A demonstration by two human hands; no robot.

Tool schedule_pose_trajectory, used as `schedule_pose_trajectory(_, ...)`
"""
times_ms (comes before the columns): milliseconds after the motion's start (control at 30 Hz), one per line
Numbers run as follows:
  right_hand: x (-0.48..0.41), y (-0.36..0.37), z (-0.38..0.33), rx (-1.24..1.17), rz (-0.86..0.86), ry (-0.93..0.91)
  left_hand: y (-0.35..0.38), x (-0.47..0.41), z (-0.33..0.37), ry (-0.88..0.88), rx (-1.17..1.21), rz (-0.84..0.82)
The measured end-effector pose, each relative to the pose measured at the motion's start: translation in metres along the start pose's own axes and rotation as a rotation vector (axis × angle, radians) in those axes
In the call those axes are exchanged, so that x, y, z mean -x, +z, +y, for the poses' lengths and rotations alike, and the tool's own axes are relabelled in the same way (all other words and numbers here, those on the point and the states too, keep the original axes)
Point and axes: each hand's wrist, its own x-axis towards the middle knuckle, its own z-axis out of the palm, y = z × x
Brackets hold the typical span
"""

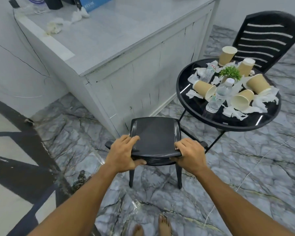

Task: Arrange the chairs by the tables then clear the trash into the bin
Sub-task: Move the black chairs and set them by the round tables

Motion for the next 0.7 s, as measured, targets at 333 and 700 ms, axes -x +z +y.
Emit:
schedule_pose_trajectory(333,0.03,0.006,-0.036,0.136,0.092,-0.035,0.011,0.027,-0.011,0.387,-0.097,0.14)
schedule_pose_trajectory(700,0.001,0.003,-0.024,0.218,0.039,0.061,0.012,-0.016,-0.027,0.413,-0.171,0.312)
